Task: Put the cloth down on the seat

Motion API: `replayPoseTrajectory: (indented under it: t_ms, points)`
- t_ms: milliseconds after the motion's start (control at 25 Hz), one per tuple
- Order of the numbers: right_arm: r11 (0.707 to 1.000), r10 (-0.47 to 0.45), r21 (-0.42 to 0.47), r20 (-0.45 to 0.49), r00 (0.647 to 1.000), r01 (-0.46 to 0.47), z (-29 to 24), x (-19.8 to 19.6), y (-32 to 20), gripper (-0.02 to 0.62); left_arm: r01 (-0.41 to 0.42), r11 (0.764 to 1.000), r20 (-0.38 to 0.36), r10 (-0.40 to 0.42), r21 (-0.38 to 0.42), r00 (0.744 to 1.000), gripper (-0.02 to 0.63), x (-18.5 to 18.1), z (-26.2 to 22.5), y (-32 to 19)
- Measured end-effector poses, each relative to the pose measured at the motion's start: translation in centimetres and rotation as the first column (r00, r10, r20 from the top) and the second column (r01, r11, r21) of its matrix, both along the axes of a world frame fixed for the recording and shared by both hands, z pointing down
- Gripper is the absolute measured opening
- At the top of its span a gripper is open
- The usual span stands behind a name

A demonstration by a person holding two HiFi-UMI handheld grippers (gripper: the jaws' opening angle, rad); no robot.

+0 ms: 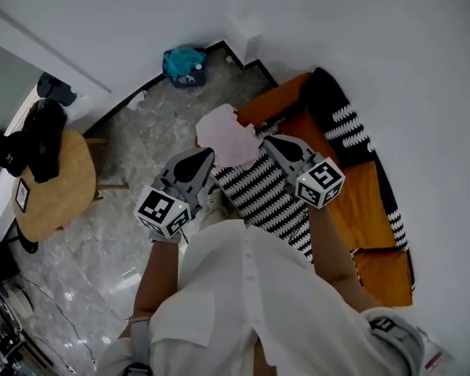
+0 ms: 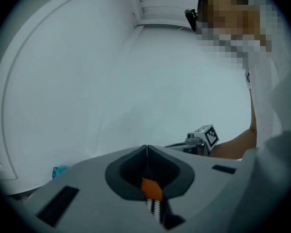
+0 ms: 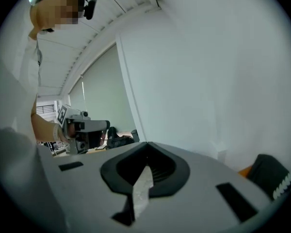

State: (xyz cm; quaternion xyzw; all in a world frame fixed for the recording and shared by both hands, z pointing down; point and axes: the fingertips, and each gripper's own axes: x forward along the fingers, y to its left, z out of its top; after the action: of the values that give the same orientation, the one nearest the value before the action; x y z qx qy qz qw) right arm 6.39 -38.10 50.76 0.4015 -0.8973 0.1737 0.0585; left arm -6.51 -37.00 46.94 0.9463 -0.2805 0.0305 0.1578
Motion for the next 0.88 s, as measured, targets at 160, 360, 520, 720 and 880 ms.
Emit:
replayPoseTrajectory:
  t_ms: [160,360,520,720,880]
  points:
    - [0.995,0.034,0.091,0.011,0.999,-0.035,-4.5,1.8,2.9,0.009,0.003,0.999,-0.011,-0.003,0.035,1.000,0.015,1.0,-2.1,2.1]
    - [0.987,0.067,0.146,0.030,0.997,-0.070,-8.0,5.1,6.6,0.009,0.008,0.997,-0.007,-0.007,0.078,1.000,0.015,2.3,-4.2,4.5]
    - [0.980,0.092,0.175,0.023,0.995,-0.095,-9.5,7.0,9.3,0.006,0.021,0.994,-0.009,-0.020,0.110,1.000,0.015,2.7,-5.6,6.6]
    - [0.972,0.107,0.209,0.027,0.994,-0.110,-10.8,8.8,11.2,0.006,0.059,0.989,-0.010,-0.058,0.136,0.998,0.015,2.7,-6.5,9.1]
    - [0.969,0.084,0.236,-0.014,0.996,-0.078,-11.4,9.5,11.8,0.006,0.093,0.986,-0.006,-0.093,0.137,0.996,0.015,2.2,-6.3,10.3]
